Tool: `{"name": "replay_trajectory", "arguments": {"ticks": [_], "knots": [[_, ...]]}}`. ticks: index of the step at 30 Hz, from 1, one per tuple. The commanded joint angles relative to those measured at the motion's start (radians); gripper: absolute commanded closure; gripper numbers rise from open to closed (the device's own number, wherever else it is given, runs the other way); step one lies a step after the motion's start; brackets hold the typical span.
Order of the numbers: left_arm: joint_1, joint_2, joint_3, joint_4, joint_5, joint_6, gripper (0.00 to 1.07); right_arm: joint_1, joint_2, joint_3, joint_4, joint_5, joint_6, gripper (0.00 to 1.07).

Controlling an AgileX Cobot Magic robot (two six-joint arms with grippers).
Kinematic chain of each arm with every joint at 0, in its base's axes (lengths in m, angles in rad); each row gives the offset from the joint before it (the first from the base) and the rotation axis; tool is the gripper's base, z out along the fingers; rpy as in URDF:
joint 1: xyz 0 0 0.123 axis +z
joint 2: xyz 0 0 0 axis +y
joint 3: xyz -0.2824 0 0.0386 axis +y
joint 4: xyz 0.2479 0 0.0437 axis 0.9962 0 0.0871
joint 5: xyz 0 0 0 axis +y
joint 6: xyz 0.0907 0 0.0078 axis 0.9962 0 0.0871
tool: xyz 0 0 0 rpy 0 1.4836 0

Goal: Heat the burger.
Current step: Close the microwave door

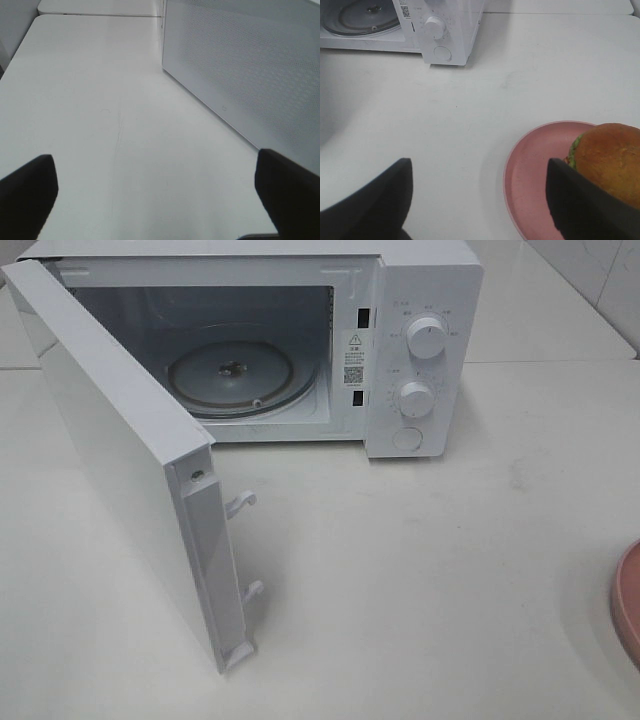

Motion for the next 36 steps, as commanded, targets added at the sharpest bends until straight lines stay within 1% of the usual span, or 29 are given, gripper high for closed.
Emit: {"name": "replay_trajectory", "arguments": {"ticks": [1,21,30,32,33,35,36], "knots": [[0.000,-0.013,0.004,0.001,-0.013,-0.007,0.07,-0.004,-0.028,0.004,0.001,-0.014,-0.013,0.35],[0.000,-0.011,0.004,-0.004,-0.013,-0.007,0.07,-0.004,-0.028,0.004,0.001,-0.014,-0.014,0.35],[0.000,0.048,-0.012,-0.007,-0.019,-0.006,0.08,-0.004,-0.028,0.004,0.001,-0.014,-0.014,0.35],[0.000,0.091,-0.038,-0.006,-0.034,-0.007,0.13,-0.004,-0.028,0.004,0.001,-0.014,-0.014,0.35],[0.000,0.091,-0.038,-0.006,-0.034,-0.007,0.13,-0.004,-0.028,0.004,0.001,-0.014,-0.014,0.35],[0.000,0.139,-0.042,-0.004,-0.078,-0.007,0.22,-0.004,-0.028,0.004,0.001,-0.014,-0.014,0.35],[0.000,0.139,-0.042,-0.004,-0.078,-0.007,0.22,-0.004,-0.028,0.004,0.001,-0.014,-0.014,0.35]]}}
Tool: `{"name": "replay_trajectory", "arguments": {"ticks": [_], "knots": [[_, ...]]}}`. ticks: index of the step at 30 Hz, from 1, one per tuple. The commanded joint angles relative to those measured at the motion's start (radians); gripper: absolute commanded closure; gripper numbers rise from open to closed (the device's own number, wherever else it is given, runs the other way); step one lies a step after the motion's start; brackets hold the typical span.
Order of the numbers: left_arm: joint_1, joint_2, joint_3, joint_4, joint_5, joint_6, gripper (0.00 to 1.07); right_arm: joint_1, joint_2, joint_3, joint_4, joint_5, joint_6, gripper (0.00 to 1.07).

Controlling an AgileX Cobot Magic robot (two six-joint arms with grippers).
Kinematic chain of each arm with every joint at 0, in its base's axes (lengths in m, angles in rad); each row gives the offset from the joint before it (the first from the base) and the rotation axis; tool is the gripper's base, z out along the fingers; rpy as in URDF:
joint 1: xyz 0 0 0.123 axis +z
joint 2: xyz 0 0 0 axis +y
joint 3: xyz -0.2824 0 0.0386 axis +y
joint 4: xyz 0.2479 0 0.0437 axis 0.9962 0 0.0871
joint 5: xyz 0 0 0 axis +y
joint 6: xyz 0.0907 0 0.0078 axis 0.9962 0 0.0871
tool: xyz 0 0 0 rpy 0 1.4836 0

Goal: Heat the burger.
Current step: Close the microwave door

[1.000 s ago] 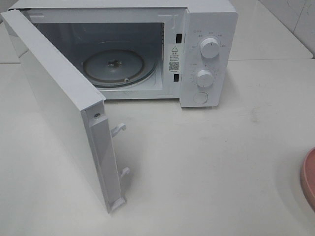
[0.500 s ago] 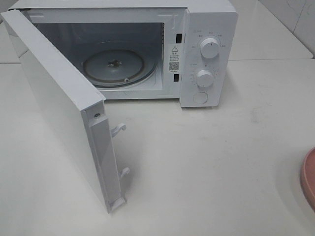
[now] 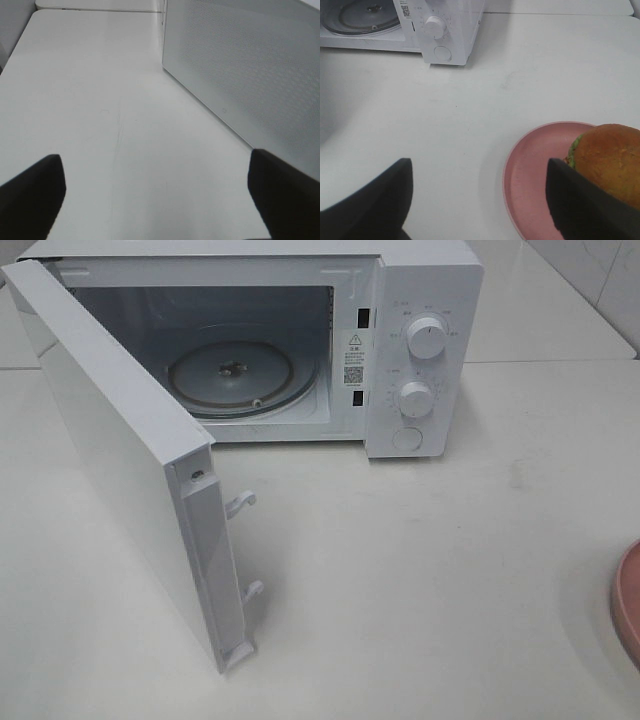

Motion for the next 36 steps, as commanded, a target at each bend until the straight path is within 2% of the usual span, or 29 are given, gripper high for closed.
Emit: {"name": "replay_trajectory", "arguments": {"ticks": [1,2,3,4,5,7,8,9,10,11,13,16,18,20,21,23,24,25,26,29,31,35,36], "knots": [[0.000,0.059,-0.006,-0.003,-0.062,-0.007,0.31,-0.004,-0.028,0.004,0.001,-0.014,-0.007,0.35],[0.000,0.095,-0.006,-0.003,-0.084,-0.007,0.42,-0.004,-0.028,0.004,0.001,-0.014,-0.007,0.35],[0.000,0.095,-0.006,-0.003,-0.084,-0.007,0.42,-0.004,-0.028,0.004,0.001,-0.014,-0.007,0.35],[0.000,0.116,-0.006,-0.003,-0.092,-0.007,0.49,-0.004,-0.028,0.004,0.001,-0.014,-0.007,0.35],[0.000,0.116,-0.006,-0.003,-0.092,-0.007,0.49,-0.004,-0.028,0.004,0.001,-0.014,-0.007,0.35],[0.000,0.192,-0.006,-0.014,-0.123,-0.007,0.76,-0.004,-0.028,0.004,0.001,-0.014,-0.007,0.35],[0.000,0.192,-0.006,-0.014,-0.123,-0.007,0.76,-0.004,-0.028,0.004,0.001,-0.014,-0.007,0.35],[0.000,0.214,-0.006,-0.014,-0.129,-0.007,0.83,-0.004,-0.028,0.004,0.001,-0.014,-0.007,0.35],[0.000,0.260,-0.006,-0.014,-0.146,-0.007,0.95,-0.004,-0.028,0.004,0.002,-0.014,-0.007,0.35],[0.000,0.260,-0.006,-0.014,-0.146,-0.007,0.95,-0.004,-0.028,0.004,0.002,-0.014,-0.007,0.35],[0.000,0.322,-0.003,-0.012,-0.193,-0.002,1.07,-0.004,-0.028,0.004,0.002,-0.014,-0.007,0.35],[0.000,0.337,0.001,-0.013,-0.225,-0.002,1.07,-0.004,-0.028,0.004,0.002,-0.014,-0.007,0.35],[0.000,0.396,0.050,-0.016,-0.397,-0.002,1.07,-0.004,-0.028,0.004,0.002,-0.014,-0.007,0.35],[0.000,0.406,0.067,-0.019,-0.438,0.001,1.07,-0.004,-0.028,0.004,0.002,-0.014,-0.007,0.35],[0.000,0.428,0.104,-0.036,-0.539,0.023,1.07,-0.004,-0.028,0.004,0.002,-0.014,-0.007,0.35],[0.000,0.437,0.120,-0.051,-0.589,0.041,1.07,-0.004,-0.028,0.004,0.002,-0.014,-0.007,0.35],[0.000,0.461,0.152,-0.086,-0.675,0.087,1.07,-0.004,-0.028,0.004,0.002,-0.014,-0.007,0.35],[0.000,0.461,0.152,-0.086,-0.675,0.087,1.07,-0.004,-0.028,0.004,0.002,-0.014,-0.007,0.35],[0.000,0.485,0.188,-0.129,-0.770,0.140,1.07,-0.004,-0.028,0.004,0.002,-0.014,-0.007,0.35],[0.000,0.496,0.207,-0.148,-0.808,0.159,1.07,-0.004,-0.028,0.004,0.002,-0.014,-0.007,0.35],[0.000,0.550,0.264,-0.230,-0.975,0.219,1.07,-0.004,-0.028,0.004,0.002,-0.014,-0.007,0.35],[-0.002,0.595,0.296,-0.234,-1.067,0.222,1.07,-0.004,-0.028,0.004,0.002,-0.014,-0.007,0.35],[-0.012,0.632,0.314,-0.231,-1.146,0.221,1.07,-0.004,-0.028,0.004,0.002,-0.014,-0.007,0.35]]}}
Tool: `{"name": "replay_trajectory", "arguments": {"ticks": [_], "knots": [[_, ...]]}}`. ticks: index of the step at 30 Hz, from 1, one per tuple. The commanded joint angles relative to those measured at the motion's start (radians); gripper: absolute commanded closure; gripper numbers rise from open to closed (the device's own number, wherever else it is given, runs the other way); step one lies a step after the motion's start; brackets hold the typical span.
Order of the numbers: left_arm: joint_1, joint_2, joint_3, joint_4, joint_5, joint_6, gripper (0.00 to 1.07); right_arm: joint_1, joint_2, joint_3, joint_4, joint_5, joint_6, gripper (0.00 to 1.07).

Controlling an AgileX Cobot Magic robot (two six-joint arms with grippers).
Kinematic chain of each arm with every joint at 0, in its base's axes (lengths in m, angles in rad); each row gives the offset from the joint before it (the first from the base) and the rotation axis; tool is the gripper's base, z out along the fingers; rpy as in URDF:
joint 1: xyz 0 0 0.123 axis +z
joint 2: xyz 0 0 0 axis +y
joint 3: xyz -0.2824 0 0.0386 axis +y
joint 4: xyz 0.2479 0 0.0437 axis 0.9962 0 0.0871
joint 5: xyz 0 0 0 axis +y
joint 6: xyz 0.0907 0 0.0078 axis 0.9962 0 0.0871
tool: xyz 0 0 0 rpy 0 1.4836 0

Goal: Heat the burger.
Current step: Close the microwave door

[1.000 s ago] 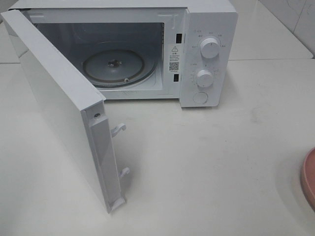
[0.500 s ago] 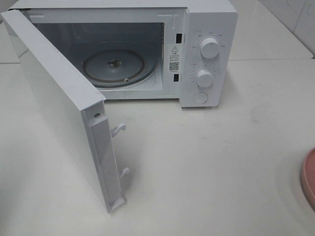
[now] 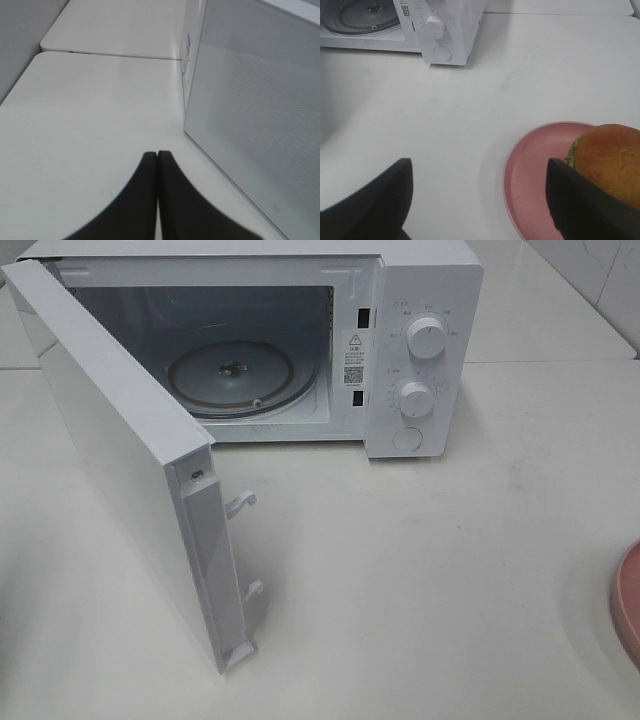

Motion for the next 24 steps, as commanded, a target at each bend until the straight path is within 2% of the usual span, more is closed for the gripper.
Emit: {"name": "replay_trajectory", "arguments": {"ticks": [1,3,4,6,12,14,15,17,18,19,20,21,22,23,24], "knots": [[-0.012,0.038,0.021,-0.015,-0.118,0.007,1.07,-0.004,-0.028,0.004,0.002,-0.014,-0.006,0.35],[-0.047,0.089,0.031,-0.014,-0.235,-0.004,1.07,-0.004,-0.028,0.004,0.002,-0.014,-0.006,0.35],[-0.047,0.089,0.031,-0.014,-0.235,-0.004,1.07,-0.004,-0.028,0.004,0.002,-0.014,-0.006,0.35],[-0.100,0.161,0.038,-0.009,-0.341,-0.004,1.07,-0.004,-0.028,0.004,0.002,-0.014,-0.006,0.35],[-0.187,0.292,0.038,0.042,-0.490,-0.015,1.07,-0.004,-0.028,0.004,0.002,-0.014,-0.006,0.35],[-0.210,0.379,0.038,0.102,-0.569,-0.068,1.07,-0.004,-0.028,0.004,0.002,-0.014,-0.006,0.35],[-0.210,0.379,0.038,0.102,-0.569,-0.068,1.07,-0.004,-0.028,0.004,0.002,-0.014,-0.006,0.35],[-0.211,0.453,0.038,0.193,-0.644,-0.164,1.07,-0.004,-0.028,0.004,0.002,-0.014,-0.006,0.35],[-0.211,0.453,0.038,0.193,-0.644,-0.164,1.07,-0.004,-0.028,0.004,0.002,-0.014,-0.006,0.35],[-0.211,0.496,0.038,0.283,-0.700,-0.221,1.07,-0.004,-0.028,0.004,0.002,-0.014,-0.006,0.35],[-0.211,0.496,0.038,0.283,-0.700,-0.221,1.07,-0.004,-0.028,0.004,0.002,-0.014,-0.006,0.35],[-0.211,0.536,0.038,0.367,-0.744,-0.274,1.07,-0.004,-0.028,0.004,0.002,-0.014,-0.006,0.35],[-0.211,0.559,0.038,0.406,-0.767,-0.296,1.07,-0.004,-0.028,0.004,0.002,-0.014,-0.006,0.35],[-0.211,0.559,0.038,0.406,-0.767,-0.296,1.07,-0.004,-0.028,0.004,0.002,-0.014,-0.006,0.35],[-0.211,0.604,0.038,0.454,-0.802,-0.324,1.07,-0.004,-0.028,0.004,0.002,-0.014,-0.006,0.35]]}}
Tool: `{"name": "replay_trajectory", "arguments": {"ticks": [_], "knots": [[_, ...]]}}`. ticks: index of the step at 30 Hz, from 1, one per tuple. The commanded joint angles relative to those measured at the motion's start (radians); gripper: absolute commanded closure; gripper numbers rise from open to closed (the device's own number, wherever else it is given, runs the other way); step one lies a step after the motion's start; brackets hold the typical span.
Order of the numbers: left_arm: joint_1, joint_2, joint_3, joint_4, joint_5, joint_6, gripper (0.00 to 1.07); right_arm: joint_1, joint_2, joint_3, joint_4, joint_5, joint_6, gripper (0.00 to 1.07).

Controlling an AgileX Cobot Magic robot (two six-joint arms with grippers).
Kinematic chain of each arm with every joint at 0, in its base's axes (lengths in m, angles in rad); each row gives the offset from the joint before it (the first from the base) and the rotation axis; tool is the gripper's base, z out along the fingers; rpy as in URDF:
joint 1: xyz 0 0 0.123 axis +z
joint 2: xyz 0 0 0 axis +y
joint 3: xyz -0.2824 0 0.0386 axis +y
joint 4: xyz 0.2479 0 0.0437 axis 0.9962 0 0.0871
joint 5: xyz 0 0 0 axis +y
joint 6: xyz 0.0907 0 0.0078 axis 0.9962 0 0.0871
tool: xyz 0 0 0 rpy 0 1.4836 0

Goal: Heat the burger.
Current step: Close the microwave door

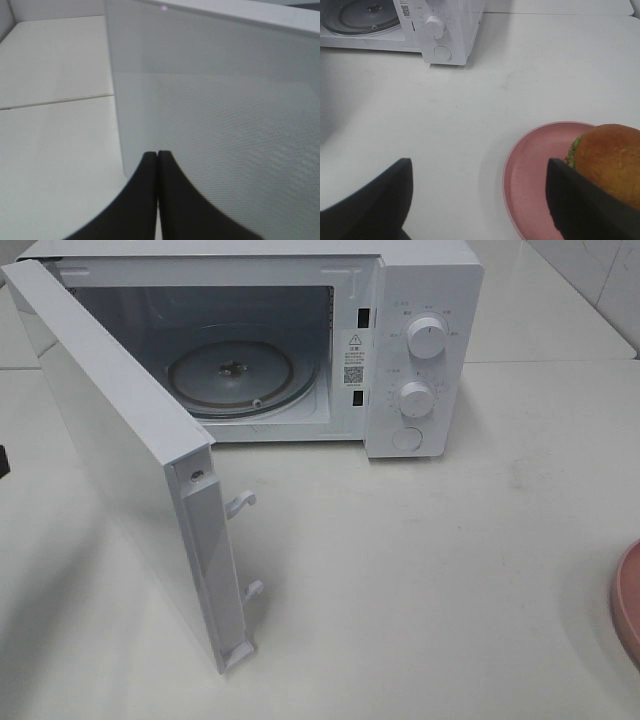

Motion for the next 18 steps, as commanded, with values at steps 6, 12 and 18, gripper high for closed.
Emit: {"name": "replay_trajectory", "arguments": {"ticks": [6,12,18], "knots": [[-0.005,0.149,-0.011,0.148,-0.168,-0.106,1.07,-0.004,-0.028,0.004,0.002,-0.014,-0.006,0.35],[-0.041,0.231,-0.075,0.191,-0.168,-0.134,1.07,-0.004,-0.028,0.004,0.011,-0.014,-0.019,0.35],[-0.101,0.290,-0.107,0.190,-0.170,-0.133,1.07,-0.004,-0.028,0.004,0.011,-0.014,-0.019,0.35]]}}
